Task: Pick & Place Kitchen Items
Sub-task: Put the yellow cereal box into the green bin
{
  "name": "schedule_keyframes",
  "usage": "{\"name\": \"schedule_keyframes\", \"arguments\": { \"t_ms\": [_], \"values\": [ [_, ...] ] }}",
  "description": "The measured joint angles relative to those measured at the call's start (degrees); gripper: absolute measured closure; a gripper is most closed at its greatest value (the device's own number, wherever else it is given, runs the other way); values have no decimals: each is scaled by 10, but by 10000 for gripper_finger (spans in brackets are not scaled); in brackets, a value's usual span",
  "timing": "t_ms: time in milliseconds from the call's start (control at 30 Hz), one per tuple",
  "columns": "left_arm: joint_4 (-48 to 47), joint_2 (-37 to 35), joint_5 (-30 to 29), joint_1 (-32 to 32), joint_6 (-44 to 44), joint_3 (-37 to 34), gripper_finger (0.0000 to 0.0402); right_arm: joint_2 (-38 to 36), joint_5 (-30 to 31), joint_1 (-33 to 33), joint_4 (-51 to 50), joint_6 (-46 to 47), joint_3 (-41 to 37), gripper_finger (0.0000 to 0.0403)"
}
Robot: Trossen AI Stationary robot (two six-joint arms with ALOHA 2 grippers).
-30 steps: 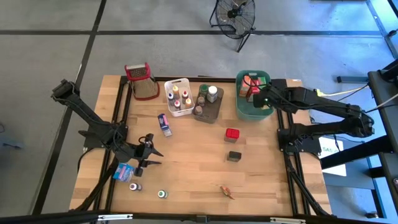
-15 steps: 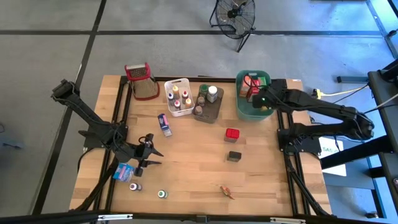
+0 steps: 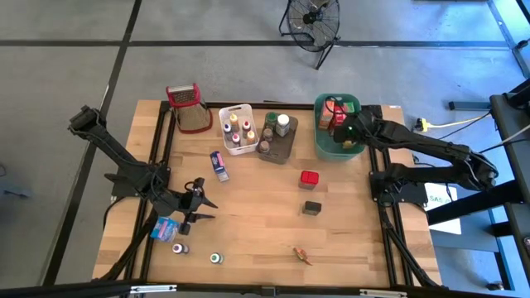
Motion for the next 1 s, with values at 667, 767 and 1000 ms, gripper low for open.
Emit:
{"name": "schedule_keyframes", "arguments": {
  "t_ms": [667,767,1000],
  "values": [
    [0,0,0,0,0,0,258,0,7,-4,0,25,0,165],
    [0,0,0,0,0,0,258,-1,7,-2,6,4,0,155],
    [0,0,0,0,0,0,258,-10,14,27,6,-55,61,151]
  ]
}}
